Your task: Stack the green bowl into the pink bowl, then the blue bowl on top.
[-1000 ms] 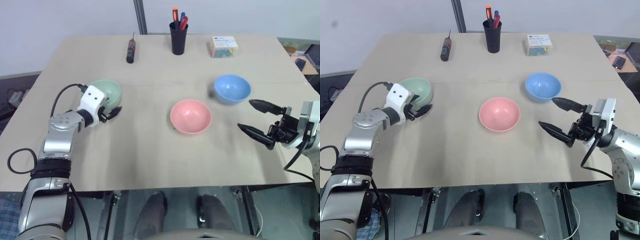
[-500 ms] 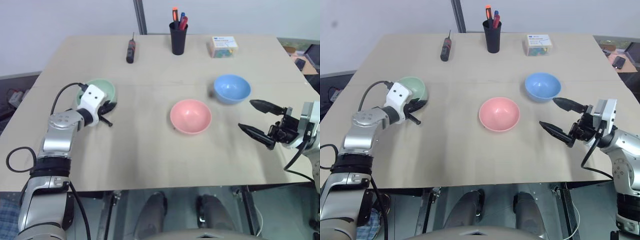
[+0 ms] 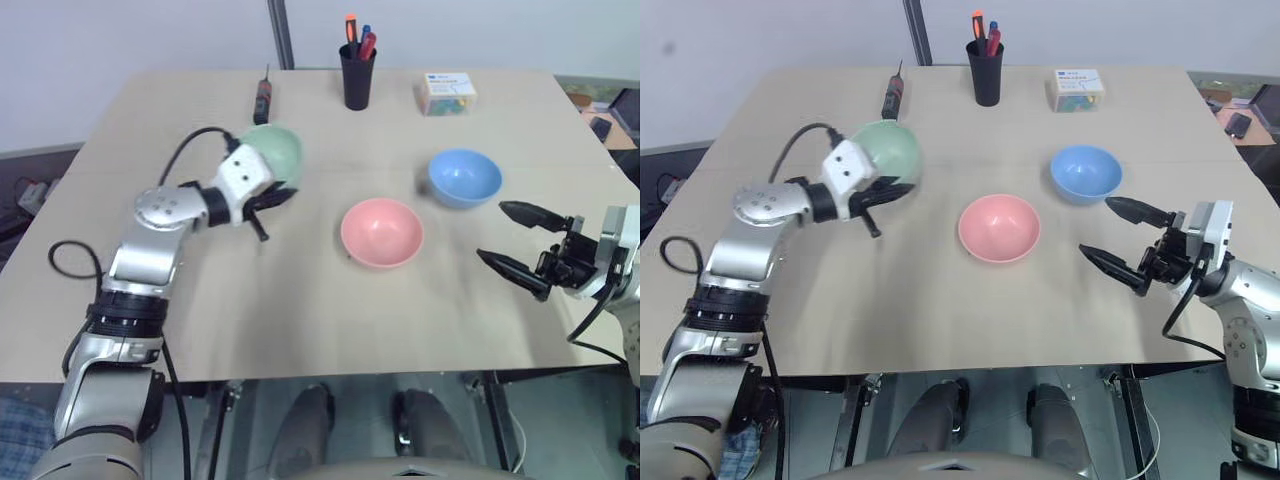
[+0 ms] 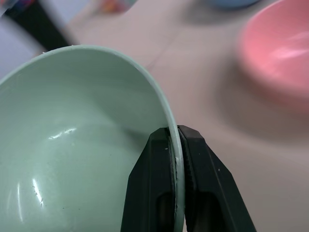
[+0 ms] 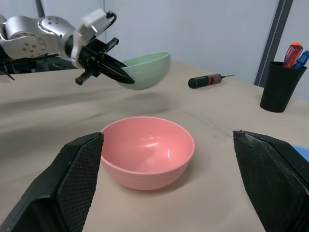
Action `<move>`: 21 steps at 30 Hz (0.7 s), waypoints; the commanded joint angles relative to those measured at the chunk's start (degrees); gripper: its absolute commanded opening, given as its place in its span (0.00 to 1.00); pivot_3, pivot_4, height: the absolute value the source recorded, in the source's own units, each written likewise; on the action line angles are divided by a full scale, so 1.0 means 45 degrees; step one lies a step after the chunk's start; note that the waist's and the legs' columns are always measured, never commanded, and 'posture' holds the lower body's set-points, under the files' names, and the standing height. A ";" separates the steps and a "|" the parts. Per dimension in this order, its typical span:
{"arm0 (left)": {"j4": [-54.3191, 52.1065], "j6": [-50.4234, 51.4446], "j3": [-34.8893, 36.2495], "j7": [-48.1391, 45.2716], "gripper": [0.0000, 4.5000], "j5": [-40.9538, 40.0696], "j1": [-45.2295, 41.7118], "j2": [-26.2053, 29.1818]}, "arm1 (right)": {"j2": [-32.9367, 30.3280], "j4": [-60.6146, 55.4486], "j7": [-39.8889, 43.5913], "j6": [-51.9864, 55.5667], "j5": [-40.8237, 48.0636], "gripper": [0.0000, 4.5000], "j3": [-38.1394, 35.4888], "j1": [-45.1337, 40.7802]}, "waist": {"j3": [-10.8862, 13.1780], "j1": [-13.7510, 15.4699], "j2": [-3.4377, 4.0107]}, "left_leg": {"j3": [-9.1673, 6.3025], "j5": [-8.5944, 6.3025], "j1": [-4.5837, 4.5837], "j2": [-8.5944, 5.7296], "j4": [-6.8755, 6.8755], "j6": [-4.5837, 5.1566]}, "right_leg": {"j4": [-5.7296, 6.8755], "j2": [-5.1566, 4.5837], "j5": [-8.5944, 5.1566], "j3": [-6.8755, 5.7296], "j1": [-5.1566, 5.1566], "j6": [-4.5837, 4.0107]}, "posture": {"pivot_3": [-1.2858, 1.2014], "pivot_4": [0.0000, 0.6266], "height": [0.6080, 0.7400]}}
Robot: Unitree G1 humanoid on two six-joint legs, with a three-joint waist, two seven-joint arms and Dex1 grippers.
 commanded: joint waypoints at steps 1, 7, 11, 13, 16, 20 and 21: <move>-0.1596 -0.0318 -0.0692 -0.0853 0.01 -0.0217 -0.0420 -0.0162 | -0.0100 -0.0265 0.0026 -0.0304 0.0098 1.00 -0.0038 -0.0083 | 0.0000 -0.0016 0.0000 | 0.0002 0.0000 0.0001 0.0000 0.0000 0.0000 | 0.0000 0.0001 0.0000 0.0003 0.0000 0.0000 | 0.52 0.24 1.00; -0.2336 -0.0178 -0.1358 -0.1602 0.01 -0.0619 -0.0625 -0.0820 | -0.0106 -0.0281 -0.0085 -0.0383 0.0062 1.00 0.0013 -0.0079 | 0.0000 -0.0005 0.0001 | 0.0001 0.0000 0.0001 0.0003 0.0017 0.0001 | 0.0005 0.0006 -0.0001 0.0004 0.0003 0.0000 | 0.52 0.24 1.00; -0.2028 -0.1093 -0.1648 -0.1639 0.01 -0.0191 -0.0654 -0.1157 | -0.0136 -0.0323 -0.0177 -0.0417 0.0072 1.00 -0.0003 -0.0084 | 0.0000 0.0001 0.0001 | 0.0002 -0.0001 -0.0002 0.0004 0.0041 0.0002 | 0.0009 0.0008 -0.0001 0.0007 0.0005 0.0001 | 0.52 0.24 1.00; -0.1867 -0.1832 -0.1673 -0.1835 0.01 -0.0231 -0.0625 -0.1304 | -0.0142 -0.0377 -0.0232 -0.0416 0.0078 1.00 -0.0032 -0.0041 | 0.0000 0.0008 0.0001 | 0.0002 -0.0001 -0.0004 0.0003 0.0045 0.0002 | 0.0009 0.0007 -0.0001 0.0007 0.0007 0.0001 | 0.52 0.24 1.00; -0.1622 -0.2283 -0.1457 -0.1939 0.14 -0.0614 -0.0574 -0.1598 | -0.0144 -0.0424 -0.0320 -0.0405 0.0074 1.00 -0.0046 -0.0012 | 0.0000 0.0018 0.0001 | 0.0002 -0.0001 -0.0009 0.0003 0.0057 0.0002 | 0.0009 0.0007 0.0000 0.0007 0.0008 0.0001 | 0.52 0.24 1.00; -0.1220 -0.2888 -0.1213 -0.1813 0.30 -0.0712 -0.0627 -0.1859 | -0.0154 -0.0532 -0.0418 -0.0336 0.0125 1.00 -0.0003 -0.0006 | 0.0000 0.0007 0.0001 | 0.0001 -0.0001 -0.0008 0.0003 0.0062 0.0002 | 0.0012 0.0008 0.0000 0.0007 0.0010 0.0000 | 0.52 0.24 1.00; -0.1126 -0.3058 -0.1082 -0.1617 0.42 -0.0761 -0.0640 -0.1998 | -0.0158 -0.0521 -0.0443 -0.0313 0.0133 1.00 0.0012 -0.0047 | 0.0000 0.0005 0.0001 | 0.0001 -0.0001 -0.0007 0.0003 0.0064 0.0003 | 0.0015 0.0008 0.0000 0.0007 0.0010 0.0000 | 0.52 0.24 1.00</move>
